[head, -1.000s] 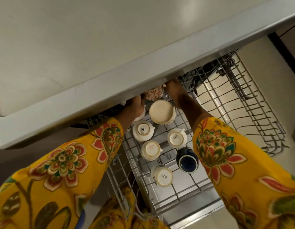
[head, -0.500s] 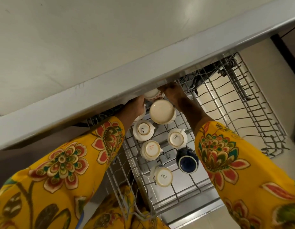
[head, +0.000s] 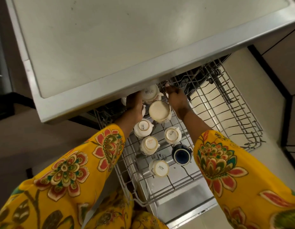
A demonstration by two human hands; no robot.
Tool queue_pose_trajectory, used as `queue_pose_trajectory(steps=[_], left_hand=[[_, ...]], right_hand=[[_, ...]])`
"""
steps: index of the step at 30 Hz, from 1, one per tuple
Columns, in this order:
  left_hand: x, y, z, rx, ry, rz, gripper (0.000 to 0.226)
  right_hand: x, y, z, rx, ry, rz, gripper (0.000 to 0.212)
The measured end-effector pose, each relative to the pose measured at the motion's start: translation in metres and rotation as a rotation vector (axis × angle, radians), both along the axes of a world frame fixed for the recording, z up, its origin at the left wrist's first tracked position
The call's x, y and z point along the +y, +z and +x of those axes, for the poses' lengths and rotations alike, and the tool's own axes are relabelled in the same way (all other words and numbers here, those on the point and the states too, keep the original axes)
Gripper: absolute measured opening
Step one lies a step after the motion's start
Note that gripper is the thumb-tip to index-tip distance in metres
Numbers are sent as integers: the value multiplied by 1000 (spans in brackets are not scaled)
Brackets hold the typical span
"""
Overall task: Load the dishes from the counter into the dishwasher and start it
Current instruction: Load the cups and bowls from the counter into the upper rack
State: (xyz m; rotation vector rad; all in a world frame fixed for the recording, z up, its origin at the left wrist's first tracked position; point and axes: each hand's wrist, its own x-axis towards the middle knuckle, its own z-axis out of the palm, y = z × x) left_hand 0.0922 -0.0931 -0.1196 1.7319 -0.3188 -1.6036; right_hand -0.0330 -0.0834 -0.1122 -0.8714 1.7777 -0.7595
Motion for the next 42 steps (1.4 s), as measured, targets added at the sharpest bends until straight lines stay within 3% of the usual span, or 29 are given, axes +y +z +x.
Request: queue_pose_trajectory(steps=[8,14,21,24,31,42], left_hand=[[65,34,26,-21,14,0,12],[122,59,67,-52,40,-78,19],[175,122,127,-121,178,-212,17],[188,146,157,-118,237,-276,17],[194,186,218,-162,369,-396,25],[135,209,317,-141,485,-443,13]], right_hand=[[62,40,32,-23,-17,2,38],[119,72,79,36,177,-15,42],[156,116,141,-43,348,-102,38],[157,134,170,-56,400,-137,29],[146,176,240,-114,487,-226,46],[85,204,347,-168,499,-289,39]])
